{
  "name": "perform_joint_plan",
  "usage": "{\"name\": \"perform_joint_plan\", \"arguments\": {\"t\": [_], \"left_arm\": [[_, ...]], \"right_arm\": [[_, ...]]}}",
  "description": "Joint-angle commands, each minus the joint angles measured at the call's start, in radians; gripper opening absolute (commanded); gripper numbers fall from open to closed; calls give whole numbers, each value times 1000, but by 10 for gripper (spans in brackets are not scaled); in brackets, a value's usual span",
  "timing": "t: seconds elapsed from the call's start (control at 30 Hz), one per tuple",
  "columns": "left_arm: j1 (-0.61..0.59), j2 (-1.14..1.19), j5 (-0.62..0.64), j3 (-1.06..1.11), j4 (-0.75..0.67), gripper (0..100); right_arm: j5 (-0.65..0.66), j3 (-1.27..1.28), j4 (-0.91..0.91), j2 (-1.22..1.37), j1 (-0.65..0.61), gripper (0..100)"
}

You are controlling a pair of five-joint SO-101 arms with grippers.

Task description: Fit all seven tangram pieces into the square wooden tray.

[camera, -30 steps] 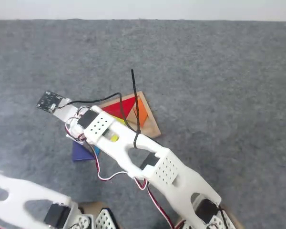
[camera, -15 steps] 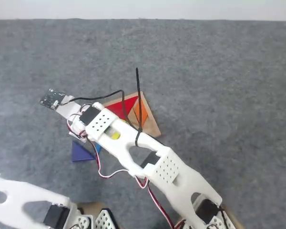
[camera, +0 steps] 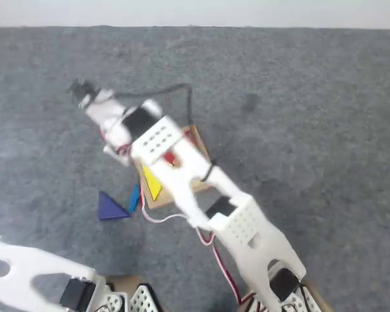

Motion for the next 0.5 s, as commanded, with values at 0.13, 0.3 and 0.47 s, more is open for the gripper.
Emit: {"name": "perform_joint_plan", "arguments": {"t": [0.13,0.3,0.47], "left_arm": [[31,-20,-3,-44,37,250],[37,-15,-3,-44,37,251],[54,-9,-6,-39,37,252]], "right_arm": [[127,-80,237,-234,111,33],[250,477,226,-407,174,33],[273,901,-131,-487,209,34]]}}
